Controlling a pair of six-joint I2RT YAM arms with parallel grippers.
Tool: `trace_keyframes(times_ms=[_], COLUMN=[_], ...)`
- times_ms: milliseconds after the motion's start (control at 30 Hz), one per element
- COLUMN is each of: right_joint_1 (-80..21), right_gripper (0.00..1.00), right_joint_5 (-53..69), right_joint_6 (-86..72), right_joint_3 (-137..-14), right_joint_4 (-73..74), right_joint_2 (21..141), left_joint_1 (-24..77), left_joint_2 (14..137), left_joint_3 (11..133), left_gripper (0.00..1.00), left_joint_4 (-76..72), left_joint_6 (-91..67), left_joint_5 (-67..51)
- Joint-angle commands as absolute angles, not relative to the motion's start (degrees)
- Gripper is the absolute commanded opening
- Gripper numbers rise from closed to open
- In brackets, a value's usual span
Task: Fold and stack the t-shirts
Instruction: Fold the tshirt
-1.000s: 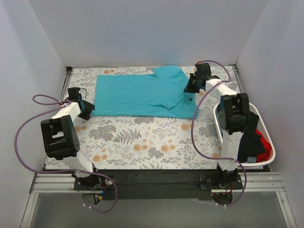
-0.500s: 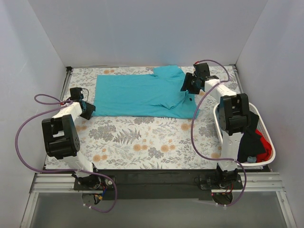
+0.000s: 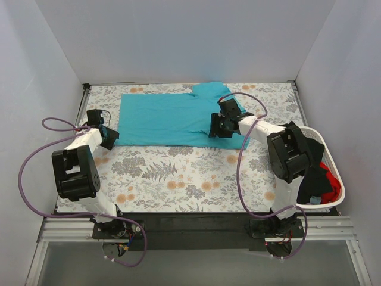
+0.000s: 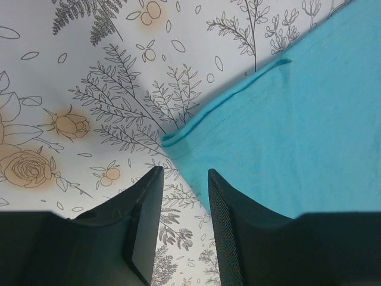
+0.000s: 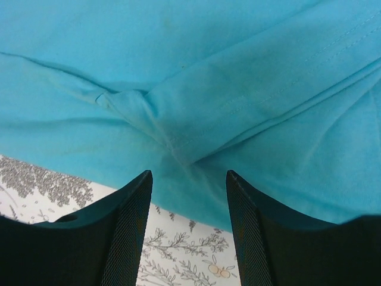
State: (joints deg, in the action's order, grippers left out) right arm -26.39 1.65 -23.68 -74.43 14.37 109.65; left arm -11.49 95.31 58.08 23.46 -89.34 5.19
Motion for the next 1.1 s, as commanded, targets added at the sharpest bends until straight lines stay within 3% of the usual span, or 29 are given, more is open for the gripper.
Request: trace_keyframes(times_ms=[0,400,1067], right_joint_1=[-26.1,-26.1,-26.2], right_gripper=[0.59,0.49,0.48], right_joint_5=[0.3,0.3,7.9], right_joint_6=[-24.8,-23.9,-19.2], right_joint_3=[-76.5,-87.2,-105.0], right_joint_4=[11.4,11.7,12.2], right_joint_2=[111.8,117.9,129.0], left_joint_1=[-11.3,-11.3,-11.3], left_joint_2=[91.6,91.2,92.4], left_joint_3=[58.6,59.2,59.7], left_gripper=[0.34,0.33,0.31], left_joint_4=[23.5,23.5,23.2], left_joint_6=[-88.3,-87.5,-87.1], left_joint_5=[5.8,4.7,1.9])
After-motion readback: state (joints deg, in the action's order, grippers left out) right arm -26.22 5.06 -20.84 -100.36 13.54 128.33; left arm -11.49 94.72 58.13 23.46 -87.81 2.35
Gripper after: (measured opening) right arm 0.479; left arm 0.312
